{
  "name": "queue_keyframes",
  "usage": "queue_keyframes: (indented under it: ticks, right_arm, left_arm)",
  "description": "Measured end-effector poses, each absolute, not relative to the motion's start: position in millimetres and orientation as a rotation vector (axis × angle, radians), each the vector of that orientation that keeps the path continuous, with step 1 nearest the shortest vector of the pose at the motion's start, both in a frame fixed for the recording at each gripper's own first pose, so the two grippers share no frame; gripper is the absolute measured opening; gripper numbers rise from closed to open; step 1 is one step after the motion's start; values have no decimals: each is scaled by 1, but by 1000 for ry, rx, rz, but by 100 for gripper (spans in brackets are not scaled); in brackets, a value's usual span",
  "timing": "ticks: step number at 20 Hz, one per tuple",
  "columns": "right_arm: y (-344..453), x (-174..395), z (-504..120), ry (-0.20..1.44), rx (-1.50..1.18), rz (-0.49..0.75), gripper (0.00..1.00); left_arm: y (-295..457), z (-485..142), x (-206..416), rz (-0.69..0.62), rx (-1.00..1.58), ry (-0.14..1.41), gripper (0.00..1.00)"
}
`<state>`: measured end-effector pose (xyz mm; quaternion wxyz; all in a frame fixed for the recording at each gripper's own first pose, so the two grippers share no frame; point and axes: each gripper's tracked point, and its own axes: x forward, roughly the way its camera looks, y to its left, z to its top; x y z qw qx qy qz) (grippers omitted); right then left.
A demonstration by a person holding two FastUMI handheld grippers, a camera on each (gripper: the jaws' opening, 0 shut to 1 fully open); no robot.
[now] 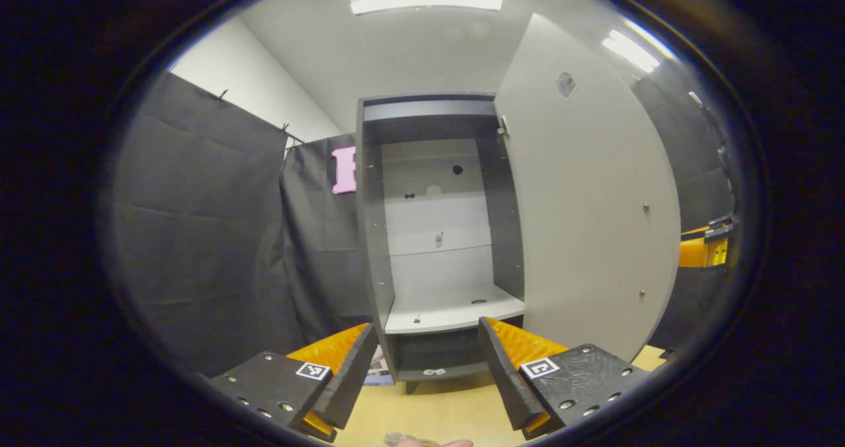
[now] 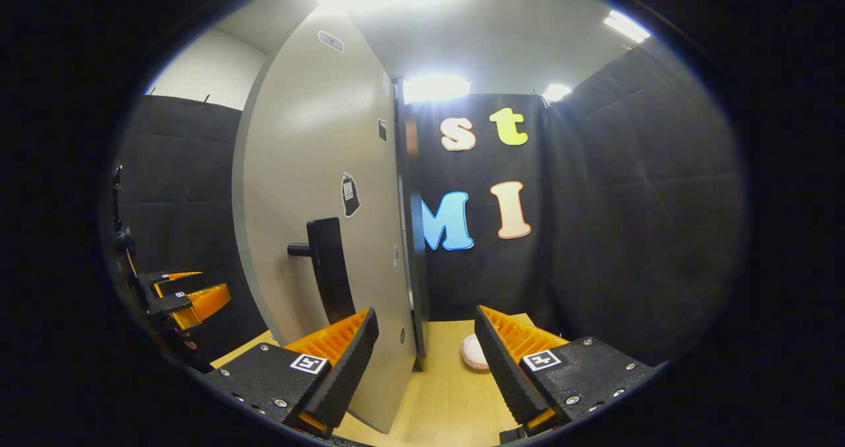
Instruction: Open the cabinet door with the right hand, grasp the bottle in the cabinet with the left hand and place it on the coaster, then close the cabinet door with the right hand.
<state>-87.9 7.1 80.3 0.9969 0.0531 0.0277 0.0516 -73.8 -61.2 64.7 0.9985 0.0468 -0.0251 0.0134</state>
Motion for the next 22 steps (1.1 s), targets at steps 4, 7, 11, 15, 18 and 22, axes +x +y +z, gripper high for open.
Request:
queue_keyframes:
  ticks: [4,7,11,15,18,22]
  right_arm:
    - [70,-82,88,32,90,142,92]
    - [105,-72,85,25,89,174,92]
    - [132,-61,83,41,84,222,92]
    - [145,-45,80,49,81,243,92]
    - [158,-37,81,43,77,256,92]
    - [184,-26,80,31,77,271,92]
  left_arm:
    - [-14,66,-61,49,108,-50,88]
    - [8,56,-52,62,118,-44,89]
    - [23,37,-51,108,99,-52,89]
    - [38,31,-52,137,93,-55,85]
    - [53,28,-57,157,97,-56,89]
    - [74,30,-61,183,105,-60,89]
